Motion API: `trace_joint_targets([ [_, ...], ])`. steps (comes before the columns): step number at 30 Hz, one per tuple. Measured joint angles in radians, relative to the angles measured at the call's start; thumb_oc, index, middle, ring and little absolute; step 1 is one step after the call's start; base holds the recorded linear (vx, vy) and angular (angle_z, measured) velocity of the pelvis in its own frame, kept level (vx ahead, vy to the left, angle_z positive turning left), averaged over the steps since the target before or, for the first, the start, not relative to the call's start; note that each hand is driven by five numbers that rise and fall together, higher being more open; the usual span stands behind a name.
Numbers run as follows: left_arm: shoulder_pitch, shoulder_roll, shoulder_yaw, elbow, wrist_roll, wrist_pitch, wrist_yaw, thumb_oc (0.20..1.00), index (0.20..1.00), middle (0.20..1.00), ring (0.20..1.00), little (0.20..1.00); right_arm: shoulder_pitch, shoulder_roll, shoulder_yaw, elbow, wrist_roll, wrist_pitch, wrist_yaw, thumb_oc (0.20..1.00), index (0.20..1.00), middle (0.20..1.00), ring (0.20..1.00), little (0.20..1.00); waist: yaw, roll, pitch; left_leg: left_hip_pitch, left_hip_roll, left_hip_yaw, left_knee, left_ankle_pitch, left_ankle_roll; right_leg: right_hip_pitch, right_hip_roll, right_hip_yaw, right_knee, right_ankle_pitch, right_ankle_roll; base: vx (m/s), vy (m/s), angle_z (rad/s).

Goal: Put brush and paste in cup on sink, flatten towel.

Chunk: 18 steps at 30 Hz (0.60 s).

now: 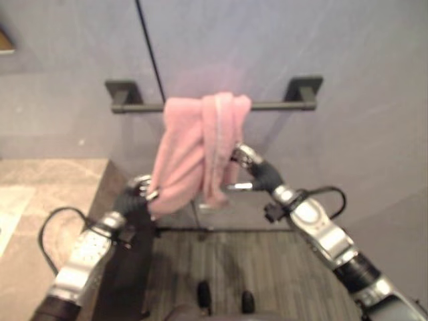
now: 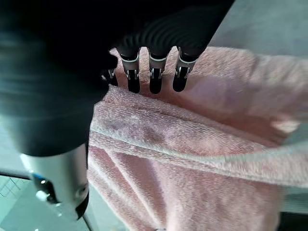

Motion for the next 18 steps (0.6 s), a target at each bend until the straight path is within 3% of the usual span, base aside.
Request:
trace_joint_targets([
  [18, -0.003, 0.001, -0.009, -0.001, -0.005, 0.001, -0.025, 0.200, 0.200, 0.200, 0.200, 0.200, -0.055, -0.010, 0.014, -0.001, -0.045, 0.014, 0.013, 1.000, 1.000, 1.000, 1.000, 1.000, 0.005, -0.003, -0.002, -0.002, -0.001, -0.002, 0.002, 0.000, 0.000, 0.001, 0.000, -0.002, 0.001, 0.000, 0.000, 0.00, 0.008, 0.00],
])
